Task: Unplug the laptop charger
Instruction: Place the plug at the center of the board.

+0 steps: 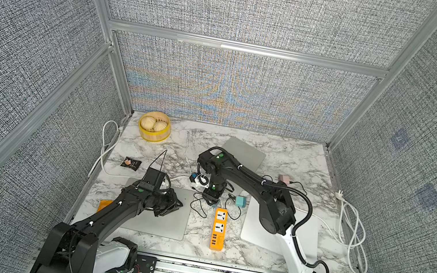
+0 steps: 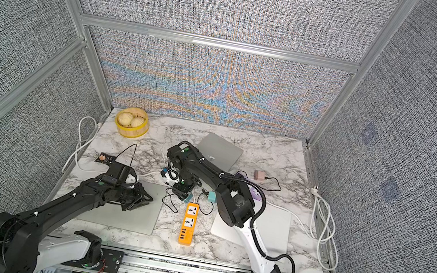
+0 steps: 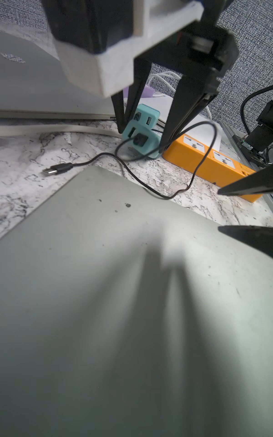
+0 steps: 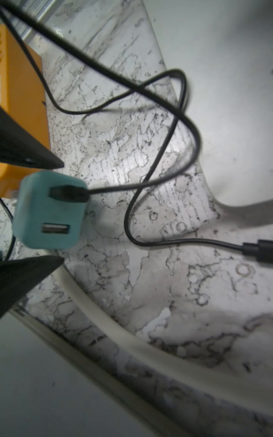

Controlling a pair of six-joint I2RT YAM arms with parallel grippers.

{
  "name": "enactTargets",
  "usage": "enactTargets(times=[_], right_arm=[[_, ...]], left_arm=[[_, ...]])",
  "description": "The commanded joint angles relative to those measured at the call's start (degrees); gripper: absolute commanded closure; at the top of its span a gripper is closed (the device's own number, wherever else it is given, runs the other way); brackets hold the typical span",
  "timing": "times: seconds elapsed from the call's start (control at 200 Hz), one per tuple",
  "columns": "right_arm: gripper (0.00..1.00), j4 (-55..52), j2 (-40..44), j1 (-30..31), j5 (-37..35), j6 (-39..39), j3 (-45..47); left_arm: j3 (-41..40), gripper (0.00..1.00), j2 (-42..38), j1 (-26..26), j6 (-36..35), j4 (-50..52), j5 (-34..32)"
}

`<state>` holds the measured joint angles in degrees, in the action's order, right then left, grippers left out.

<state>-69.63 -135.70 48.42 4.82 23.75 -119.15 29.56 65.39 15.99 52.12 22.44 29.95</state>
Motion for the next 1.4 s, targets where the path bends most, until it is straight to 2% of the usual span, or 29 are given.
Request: enactTargets(times=[0.0,0.165,0.505,0.851,1.036,1.096,1.236,1.396], right_arm=[[0.36,-0.8,1.4,0.1,1.0,-0.3,-0.1],[0.35,0.2,5.2,0.1,0.8,-0.8,2.3],[0.34,7.2,18.2,-1.0,2.2,-4.0,14.4],[0.34,10.8,26.0,-5.2,3.3,-5.2,22.9],[0.34,12.3,29.6,-8.2,4.3,-5.7,25.5],[0.34,12.6,30.8,-8.9,4.4,-5.8,26.1],[0.34,14.8,34.7,-10.8,4.8,-6.5,29.3],[0.33,21.6,42.4,-14.3,5.9,-9.2,37.4]], left_arm=[[0.3,0.76,0.8,-0.1,-0.3,-0.8,-0.2],[0.8,0.77,3.1,0.0,0.1,-2.9,0.8],[3.9,0.8,13.0,1.4,0.8,-10.2,2.9],[7.3,0.8,22.8,6.8,3.2,-16.6,3.6],[6.9,0.8,23.3,10.1,5.4,-18.4,3.2],[6.7,0.8,20.1,10.0,4.7,-15.7,1.0],[12.0,0.79,13.2,9.9,-0.8,-1.1,-6.5],[16.9,0.73,9.8,8.2,-6.2,10.1,-11.2]])
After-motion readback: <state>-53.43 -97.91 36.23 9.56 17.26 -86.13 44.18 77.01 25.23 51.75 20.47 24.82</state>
